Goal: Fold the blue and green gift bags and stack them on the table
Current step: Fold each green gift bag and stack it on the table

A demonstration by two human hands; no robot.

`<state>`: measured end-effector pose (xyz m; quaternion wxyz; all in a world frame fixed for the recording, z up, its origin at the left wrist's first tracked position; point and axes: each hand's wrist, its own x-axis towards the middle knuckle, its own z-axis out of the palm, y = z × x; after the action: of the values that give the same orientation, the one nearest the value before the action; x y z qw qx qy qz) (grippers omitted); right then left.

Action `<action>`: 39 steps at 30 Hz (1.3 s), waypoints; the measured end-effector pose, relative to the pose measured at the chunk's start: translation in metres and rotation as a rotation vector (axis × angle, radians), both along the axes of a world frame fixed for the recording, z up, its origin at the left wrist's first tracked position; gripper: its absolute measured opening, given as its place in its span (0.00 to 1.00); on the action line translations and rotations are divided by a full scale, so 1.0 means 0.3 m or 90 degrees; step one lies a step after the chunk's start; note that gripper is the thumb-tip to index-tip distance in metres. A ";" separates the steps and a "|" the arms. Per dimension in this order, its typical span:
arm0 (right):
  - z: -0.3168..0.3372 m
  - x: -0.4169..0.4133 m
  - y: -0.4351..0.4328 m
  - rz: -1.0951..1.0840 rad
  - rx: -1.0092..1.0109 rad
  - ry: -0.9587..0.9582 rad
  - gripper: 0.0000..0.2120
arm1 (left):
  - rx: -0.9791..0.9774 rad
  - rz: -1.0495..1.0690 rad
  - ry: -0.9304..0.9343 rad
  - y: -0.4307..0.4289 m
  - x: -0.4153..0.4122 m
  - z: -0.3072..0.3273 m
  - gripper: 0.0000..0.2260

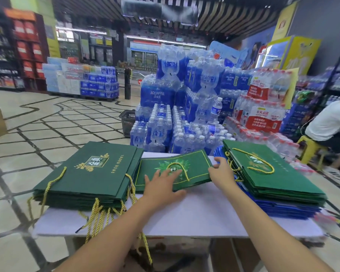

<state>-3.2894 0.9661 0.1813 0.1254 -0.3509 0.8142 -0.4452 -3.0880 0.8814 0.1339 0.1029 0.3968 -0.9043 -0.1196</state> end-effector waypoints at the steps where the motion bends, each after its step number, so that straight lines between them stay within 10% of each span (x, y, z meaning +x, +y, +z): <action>1: 0.035 0.010 0.002 0.007 -0.047 -0.003 0.22 | -0.010 0.001 0.008 0.003 -0.008 0.022 0.35; 13: 0.435 0.158 0.007 0.213 -0.356 -0.001 0.19 | -0.134 0.076 0.297 0.066 -0.091 0.436 0.13; 21: 0.244 0.166 0.069 0.321 -0.041 0.188 0.31 | 0.425 0.147 0.766 0.012 -0.069 0.451 0.10; 27: 0.100 0.149 0.097 0.322 0.119 0.329 0.41 | 0.589 0.159 0.826 0.041 -0.072 0.257 0.10; 32: 0.034 0.105 0.087 0.350 0.185 0.336 0.34 | 0.576 0.161 0.630 0.043 -0.030 0.182 0.12; 39: -0.016 0.058 0.086 0.388 0.272 0.339 0.29 | 0.192 0.106 0.051 0.016 0.086 0.140 0.33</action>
<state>-3.2720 0.9917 0.1766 0.1066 -0.6430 0.7512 -0.1042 -3.0623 0.8863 0.1757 0.0877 0.4764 -0.8352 -0.2605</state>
